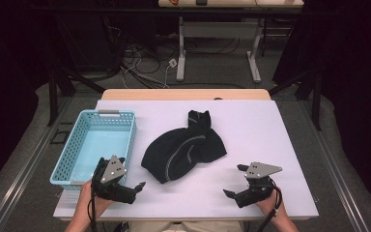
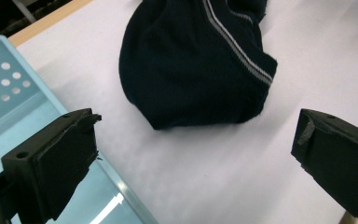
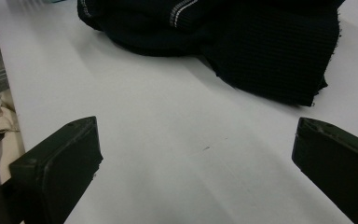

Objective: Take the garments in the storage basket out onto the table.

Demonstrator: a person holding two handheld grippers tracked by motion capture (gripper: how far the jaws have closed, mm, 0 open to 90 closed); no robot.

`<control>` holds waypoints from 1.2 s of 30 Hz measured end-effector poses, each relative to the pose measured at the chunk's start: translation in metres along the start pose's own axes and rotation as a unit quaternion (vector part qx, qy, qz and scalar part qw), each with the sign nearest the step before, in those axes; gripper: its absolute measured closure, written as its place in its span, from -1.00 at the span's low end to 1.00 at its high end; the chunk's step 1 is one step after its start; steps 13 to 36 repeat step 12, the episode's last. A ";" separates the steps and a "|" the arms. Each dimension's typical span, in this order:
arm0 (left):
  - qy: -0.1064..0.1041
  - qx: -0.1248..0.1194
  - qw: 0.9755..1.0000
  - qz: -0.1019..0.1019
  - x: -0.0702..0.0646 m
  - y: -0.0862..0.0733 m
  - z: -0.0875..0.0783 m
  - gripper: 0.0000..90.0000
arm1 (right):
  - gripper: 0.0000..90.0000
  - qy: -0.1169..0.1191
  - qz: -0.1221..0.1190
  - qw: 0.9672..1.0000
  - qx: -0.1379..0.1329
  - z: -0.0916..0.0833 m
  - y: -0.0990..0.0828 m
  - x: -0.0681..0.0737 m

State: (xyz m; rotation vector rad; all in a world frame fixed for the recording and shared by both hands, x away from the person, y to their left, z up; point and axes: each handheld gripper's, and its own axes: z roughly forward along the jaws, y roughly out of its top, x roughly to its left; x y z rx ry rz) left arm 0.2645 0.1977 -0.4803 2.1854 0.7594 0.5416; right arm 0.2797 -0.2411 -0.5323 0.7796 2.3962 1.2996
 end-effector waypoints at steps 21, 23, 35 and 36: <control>-0.004 -0.036 0.999 -0.018 -0.010 -0.017 -0.006 -1.00 | -0.99 0.000 0.000 1.000 0.001 0.000 0.000 0.000; -0.004 -0.036 0.999 -0.018 -0.010 -0.017 -0.006 -1.00 | -0.99 0.000 0.000 1.000 0.001 0.000 0.000 0.000; -0.004 -0.036 0.999 -0.018 -0.010 -0.017 -0.006 -1.00 | -0.99 0.000 0.000 1.000 0.001 0.000 0.000 0.000; -0.004 -0.036 0.999 -0.018 -0.010 -0.017 -0.006 -1.00 | -0.99 0.000 0.000 1.000 0.001 0.000 0.000 0.000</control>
